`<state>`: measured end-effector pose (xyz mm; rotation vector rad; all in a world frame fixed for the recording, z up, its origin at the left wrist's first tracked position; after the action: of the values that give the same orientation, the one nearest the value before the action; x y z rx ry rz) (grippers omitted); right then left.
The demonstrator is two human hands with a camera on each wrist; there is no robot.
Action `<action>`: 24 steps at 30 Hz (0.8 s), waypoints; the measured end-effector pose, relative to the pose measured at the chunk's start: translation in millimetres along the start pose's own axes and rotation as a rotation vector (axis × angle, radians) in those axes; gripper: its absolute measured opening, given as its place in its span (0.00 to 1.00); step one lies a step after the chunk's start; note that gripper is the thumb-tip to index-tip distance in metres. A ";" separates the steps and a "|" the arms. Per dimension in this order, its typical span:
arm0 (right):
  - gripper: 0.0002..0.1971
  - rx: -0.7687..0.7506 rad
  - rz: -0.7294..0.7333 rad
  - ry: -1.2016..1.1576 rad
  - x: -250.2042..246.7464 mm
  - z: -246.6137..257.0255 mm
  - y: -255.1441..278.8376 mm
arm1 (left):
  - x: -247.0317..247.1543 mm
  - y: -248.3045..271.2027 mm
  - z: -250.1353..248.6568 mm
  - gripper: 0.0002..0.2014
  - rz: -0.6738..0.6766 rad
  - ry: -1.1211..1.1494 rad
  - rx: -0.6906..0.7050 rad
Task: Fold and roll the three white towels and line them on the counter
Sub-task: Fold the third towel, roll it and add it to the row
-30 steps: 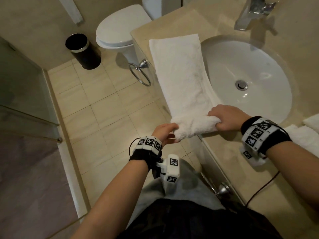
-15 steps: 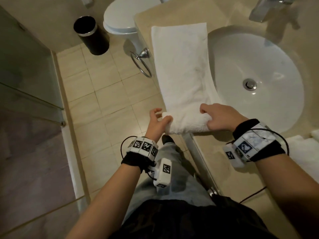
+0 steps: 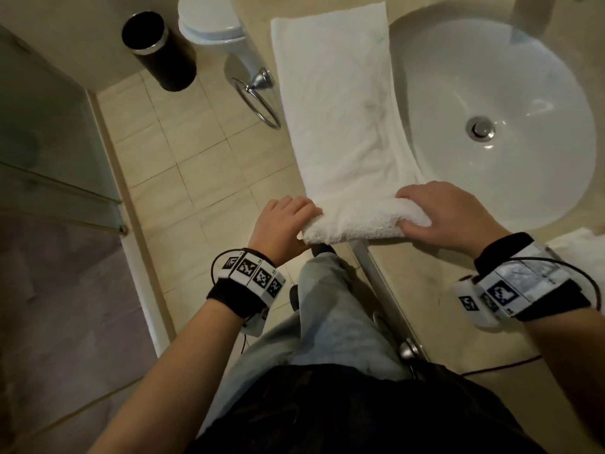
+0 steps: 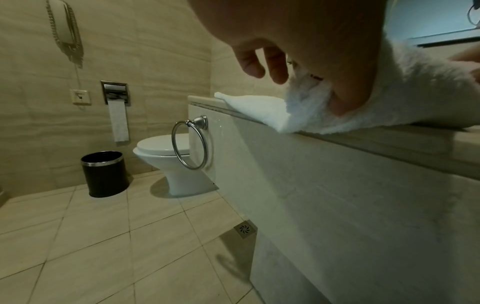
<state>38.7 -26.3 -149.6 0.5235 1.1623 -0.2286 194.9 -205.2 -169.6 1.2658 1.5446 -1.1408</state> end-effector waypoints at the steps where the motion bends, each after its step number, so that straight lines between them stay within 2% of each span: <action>1: 0.24 0.038 0.021 -0.043 0.4 -5.6 2.4 | -1.2 0.9 1.6 0.26 -0.019 -0.021 0.013; 4: 0.22 0.097 0.068 -0.069 0.1 -16.8 1.1 | 0.6 1.3 5.0 0.16 -0.020 -0.025 -0.003; 7: 0.22 0.116 0.121 -0.037 2.5 -20.5 -6.4 | 5.5 2.1 8.9 0.15 0.043 0.158 -0.146; 10: 0.28 0.092 0.065 0.018 1.3 -19.0 -5.9 | 16.2 13.3 16.5 0.24 0.160 0.486 -0.399; 12: 0.23 0.069 0.044 0.037 2.1 -15.6 0.1 | 16.3 18.8 14.9 0.31 0.203 0.666 -0.487; 14: 0.20 0.087 0.059 0.000 4.6 -12.9 4.4 | 11.9 22.5 15.0 0.32 0.186 0.775 -0.598; 17: 0.29 0.117 0.029 -0.056 4.8 -9.7 4.5 | 2.8 24.7 17.0 0.18 0.123 0.760 -0.716; 20: 0.37 0.155 0.003 -0.104 5.9 -9.3 0.9 | 2.0 26.5 16.8 0.15 0.100 0.762 -0.758; 24: 0.31 0.195 -0.013 -0.096 8.2 -9.6 -0.8 | 3.0 33.4 16.4 0.12 0.009 0.837 -0.809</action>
<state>33.8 -21.4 -160.3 0.6694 1.0562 -0.3769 228.1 -217.4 -181.6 1.1852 2.2495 0.1500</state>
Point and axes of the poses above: each hand's wrist, its own y-axis away from the middle knuckle, its own x-axis out of the palm, z = x × y, the point moved 5 cm from there along -y, towards the middle knuckle, and after that the axes turned 3 degrees about y, right-handed, at the moved point
